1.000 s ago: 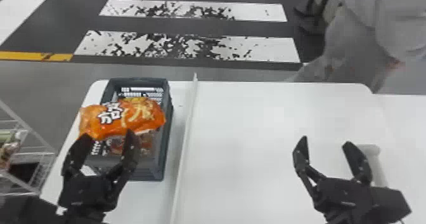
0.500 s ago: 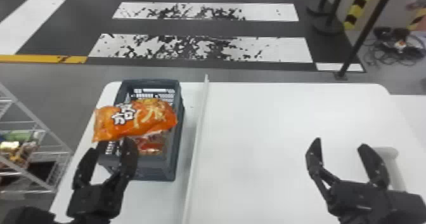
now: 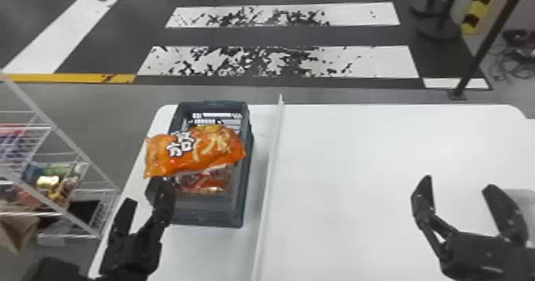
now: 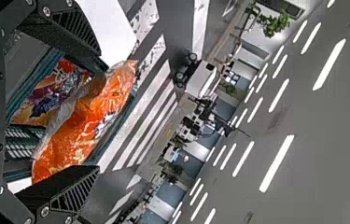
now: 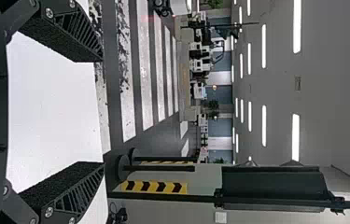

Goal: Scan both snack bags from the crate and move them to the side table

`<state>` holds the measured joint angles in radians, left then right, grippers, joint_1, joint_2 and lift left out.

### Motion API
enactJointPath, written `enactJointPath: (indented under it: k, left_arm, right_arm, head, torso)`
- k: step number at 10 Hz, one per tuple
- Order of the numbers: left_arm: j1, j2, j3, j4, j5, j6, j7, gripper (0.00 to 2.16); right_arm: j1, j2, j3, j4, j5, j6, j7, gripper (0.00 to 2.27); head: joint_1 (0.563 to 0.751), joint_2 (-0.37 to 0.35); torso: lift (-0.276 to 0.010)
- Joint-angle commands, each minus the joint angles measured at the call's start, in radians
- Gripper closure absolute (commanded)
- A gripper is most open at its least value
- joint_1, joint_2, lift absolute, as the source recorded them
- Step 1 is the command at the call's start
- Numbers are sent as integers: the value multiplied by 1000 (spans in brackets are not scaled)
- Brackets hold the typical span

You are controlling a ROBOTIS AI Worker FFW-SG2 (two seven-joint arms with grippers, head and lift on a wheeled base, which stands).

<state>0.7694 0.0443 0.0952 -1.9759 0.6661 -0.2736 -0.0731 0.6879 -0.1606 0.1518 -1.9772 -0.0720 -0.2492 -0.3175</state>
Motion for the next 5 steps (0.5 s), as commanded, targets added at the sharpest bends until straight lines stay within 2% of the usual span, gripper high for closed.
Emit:
enactJointPath:
  k: [1,2,5]
  left_arm:
    - [-6,-6,29,-35,50,104,18,144]
    - [-12,-11,35,-54,63,175,50,144]
    - [-53,-23,70,-113,87,331,93,144]
  right_arm:
    - [2,3,0,-2,3,0,0,140]
    - [5,4,0,-3,5,0,0,140]
    - [10,7,2,-8,8,-3,0,140]
  head:
    - [695,143]
    - [695,147]
    - [695,139]
  torso:
    - [-29]
    - [-29]
    - [-29]
